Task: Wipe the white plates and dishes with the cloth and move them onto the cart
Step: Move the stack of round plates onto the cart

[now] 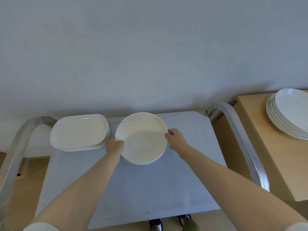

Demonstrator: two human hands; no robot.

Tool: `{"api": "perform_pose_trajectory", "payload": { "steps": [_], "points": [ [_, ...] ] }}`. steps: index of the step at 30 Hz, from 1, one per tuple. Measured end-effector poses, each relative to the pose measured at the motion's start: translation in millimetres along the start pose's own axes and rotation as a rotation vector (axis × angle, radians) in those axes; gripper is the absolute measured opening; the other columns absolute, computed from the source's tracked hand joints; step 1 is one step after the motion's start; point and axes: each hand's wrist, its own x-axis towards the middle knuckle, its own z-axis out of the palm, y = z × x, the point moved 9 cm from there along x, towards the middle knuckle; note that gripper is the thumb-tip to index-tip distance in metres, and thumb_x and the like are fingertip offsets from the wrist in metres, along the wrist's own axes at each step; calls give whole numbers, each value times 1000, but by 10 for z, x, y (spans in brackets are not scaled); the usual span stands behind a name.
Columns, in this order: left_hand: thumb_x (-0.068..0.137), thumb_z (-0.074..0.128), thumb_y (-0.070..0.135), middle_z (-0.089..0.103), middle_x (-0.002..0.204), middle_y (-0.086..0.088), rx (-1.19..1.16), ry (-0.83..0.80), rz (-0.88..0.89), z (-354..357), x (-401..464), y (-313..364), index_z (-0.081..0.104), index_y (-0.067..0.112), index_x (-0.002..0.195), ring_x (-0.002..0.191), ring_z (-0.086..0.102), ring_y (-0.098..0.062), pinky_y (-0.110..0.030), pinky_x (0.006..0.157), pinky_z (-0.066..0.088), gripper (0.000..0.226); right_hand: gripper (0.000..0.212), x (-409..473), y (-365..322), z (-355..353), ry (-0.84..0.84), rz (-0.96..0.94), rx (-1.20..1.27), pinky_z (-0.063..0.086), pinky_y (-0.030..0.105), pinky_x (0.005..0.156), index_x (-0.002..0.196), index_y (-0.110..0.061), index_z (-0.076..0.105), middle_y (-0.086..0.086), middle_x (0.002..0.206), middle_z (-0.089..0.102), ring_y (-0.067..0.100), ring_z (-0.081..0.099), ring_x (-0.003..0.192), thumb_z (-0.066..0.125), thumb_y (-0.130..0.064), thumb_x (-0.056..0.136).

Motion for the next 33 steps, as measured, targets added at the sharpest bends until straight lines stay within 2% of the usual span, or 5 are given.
{"api": "perform_pose_trajectory", "payload": {
  "steps": [5, 8, 14, 20, 33],
  "points": [
    [81, 42, -7, 40, 65, -4, 120, -6, 81, -60, -96, 126, 41, 9, 68, 70, 35, -25, -27, 52, 25, 20, 33, -37, -1, -27, 8, -30, -67, 40, 27, 65, 118, -8, 56, 5, 99, 58, 18, 49, 79, 42, -15, 90],
    [81, 42, -6, 47, 74, -7, 204, 7, 117, -92, -213, 212, 48, 2, 86, 77, 43, -29, -29, 58, 32, 11, 35, -80, -26, -72, 26, -41, -85, 45, 32, 76, 125, -9, 51, 4, 110, 56, 20, 52, 92, 44, -18, 93],
    [84, 43, 1, 47, 128, -18, 447, 72, 222, -105, -549, 443, 45, 1, 125, 115, 49, -36, -38, 80, 42, 41, 47, -230, -114, -235, 27, -57, -51, 42, 39, 102, 141, -12, 39, 5, 140, 44, 24, 46, 122, 45, -22, 95],
    [90, 36, 4, 50, 130, -10, 634, 43, 462, 235, -1058, 836, 44, 14, 134, 118, 47, -29, -38, 90, 43, 45, 43, -487, -185, -633, 92, -178, -99, 37, 28, 95, 140, -14, 41, 7, 141, 44, 22, 45, 126, 44, -24, 98],
    [94, 36, 11, 55, 130, -3, 748, -106, 896, 1965, -2546, 1647, 49, 16, 130, 116, 51, -23, -31, 81, 40, 39, 47, -1214, 345, -2421, 281, -258, -43, 39, 24, 88, 140, -20, 40, -1, 136, 51, 15, 51, 117, 48, -33, 96]
  ]
}}
